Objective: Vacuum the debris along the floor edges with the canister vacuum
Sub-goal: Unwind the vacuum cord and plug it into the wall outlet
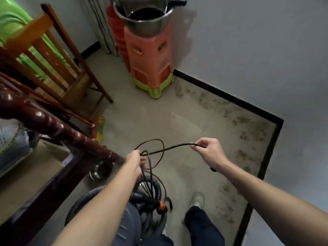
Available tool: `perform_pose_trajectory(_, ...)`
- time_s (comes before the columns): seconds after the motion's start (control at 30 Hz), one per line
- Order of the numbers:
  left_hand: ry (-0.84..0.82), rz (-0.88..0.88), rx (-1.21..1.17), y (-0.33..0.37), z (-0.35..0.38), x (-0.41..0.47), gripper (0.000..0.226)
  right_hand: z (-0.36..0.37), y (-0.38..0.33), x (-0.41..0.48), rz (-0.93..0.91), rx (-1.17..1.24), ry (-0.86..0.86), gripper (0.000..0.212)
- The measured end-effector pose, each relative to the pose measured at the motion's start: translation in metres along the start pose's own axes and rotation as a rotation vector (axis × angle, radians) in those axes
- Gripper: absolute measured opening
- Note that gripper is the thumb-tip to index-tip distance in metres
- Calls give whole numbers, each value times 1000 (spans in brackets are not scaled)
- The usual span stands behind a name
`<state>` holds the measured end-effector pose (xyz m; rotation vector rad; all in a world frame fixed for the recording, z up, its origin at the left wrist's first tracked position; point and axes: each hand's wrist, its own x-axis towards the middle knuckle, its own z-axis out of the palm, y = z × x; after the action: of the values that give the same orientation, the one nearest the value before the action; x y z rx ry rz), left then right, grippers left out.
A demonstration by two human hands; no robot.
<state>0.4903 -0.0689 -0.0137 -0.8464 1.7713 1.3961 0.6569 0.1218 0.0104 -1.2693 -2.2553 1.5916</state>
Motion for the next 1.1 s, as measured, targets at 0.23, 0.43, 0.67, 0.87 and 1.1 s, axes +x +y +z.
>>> perform_pose_trajectory(0.23,318,-2,11,-20,-36,44,10,-3,15,80,54,-261,-105,25)
perform_pose_trajectory(0.43,456,55,-171,-15,-56,57,17,-2,25,112,136,-465,-176,34)
perform_pose_trajectory(0.67,403,302,-37,20,-37,67,32,-14,14,121,195,-644,-86,31)
perform_pose_trajectory(0.87,402,320,596,60,-12,77,29,-54,-21,120,92,-497,26,46)
perform_pose_trajectory(1.1,-128,570,892,78,107,39,33,-106,-50,115,14,-173,21,55)
